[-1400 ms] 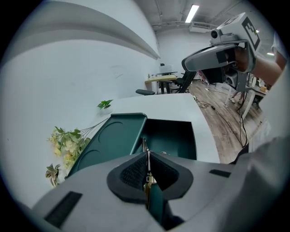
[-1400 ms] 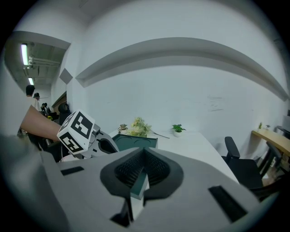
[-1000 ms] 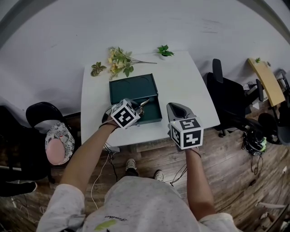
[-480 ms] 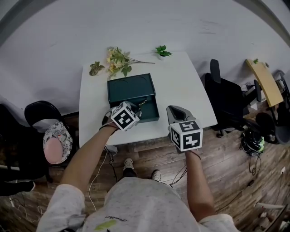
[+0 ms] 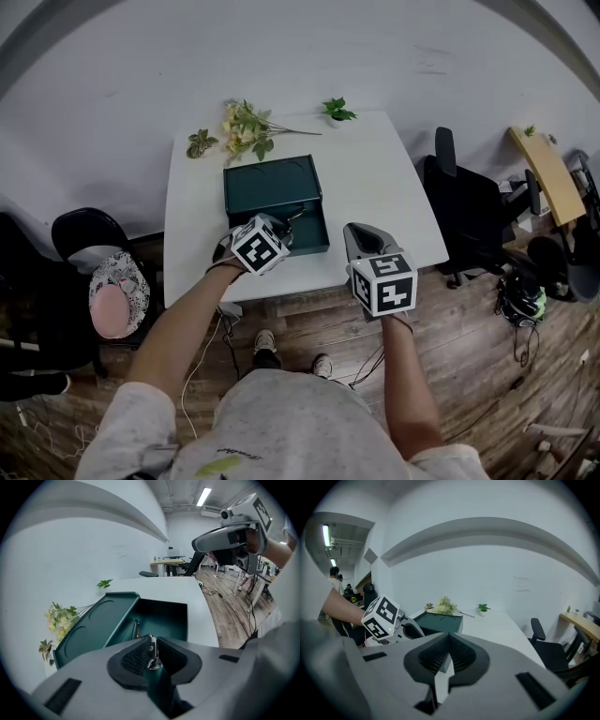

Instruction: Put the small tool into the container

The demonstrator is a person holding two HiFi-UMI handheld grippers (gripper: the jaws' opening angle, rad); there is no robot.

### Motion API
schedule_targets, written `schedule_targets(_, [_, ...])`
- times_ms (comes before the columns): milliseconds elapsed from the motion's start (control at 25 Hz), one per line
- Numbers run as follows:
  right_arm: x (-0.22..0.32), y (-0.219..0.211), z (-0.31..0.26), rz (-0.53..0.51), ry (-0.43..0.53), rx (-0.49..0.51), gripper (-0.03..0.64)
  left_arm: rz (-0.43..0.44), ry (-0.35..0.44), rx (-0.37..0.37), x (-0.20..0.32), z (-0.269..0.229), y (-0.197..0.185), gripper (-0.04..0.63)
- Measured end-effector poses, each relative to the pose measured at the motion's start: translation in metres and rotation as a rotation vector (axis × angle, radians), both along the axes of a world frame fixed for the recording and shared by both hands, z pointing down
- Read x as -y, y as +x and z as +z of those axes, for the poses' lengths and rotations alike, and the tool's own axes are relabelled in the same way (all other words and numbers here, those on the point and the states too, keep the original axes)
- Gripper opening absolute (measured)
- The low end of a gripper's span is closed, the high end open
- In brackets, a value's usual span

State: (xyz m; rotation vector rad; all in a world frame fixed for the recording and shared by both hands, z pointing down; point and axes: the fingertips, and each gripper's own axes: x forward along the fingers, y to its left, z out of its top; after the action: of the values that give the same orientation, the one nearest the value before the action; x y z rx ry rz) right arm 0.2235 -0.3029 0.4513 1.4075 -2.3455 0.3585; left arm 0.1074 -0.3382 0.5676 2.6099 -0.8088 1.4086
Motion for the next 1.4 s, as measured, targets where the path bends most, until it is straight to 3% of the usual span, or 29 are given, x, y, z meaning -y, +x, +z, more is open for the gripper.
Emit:
schedule_targets(200, [0.003, -0.002, -0.004, -0.004, 0.008, 0.011, 0.005, 0.005, 0.001, -0.041, -0.001, -0.013, -0.002, 0.064])
schedule_targets(560, [0.019, -0.013, -0.018, -0.041, 0.035, 0.028, 0.005, -0.104, 0.047, -0.137, 0.009, -0.044, -0.026, 0.052])
schedule_targets(880, [0.034, -0.030, -0.035, -0.087, 0.068, 0.044, 0.005, -0.309, 0.121, -0.256, 0.021, -0.082, -0.069, 0.052])
schedule_targets(1400, [0.056, -0.055, -0.062, -0.124, 0.108, 0.097, 0.005, -0.561, 0.241, -0.438, 0.021, -0.139, -0.138, 0.018])
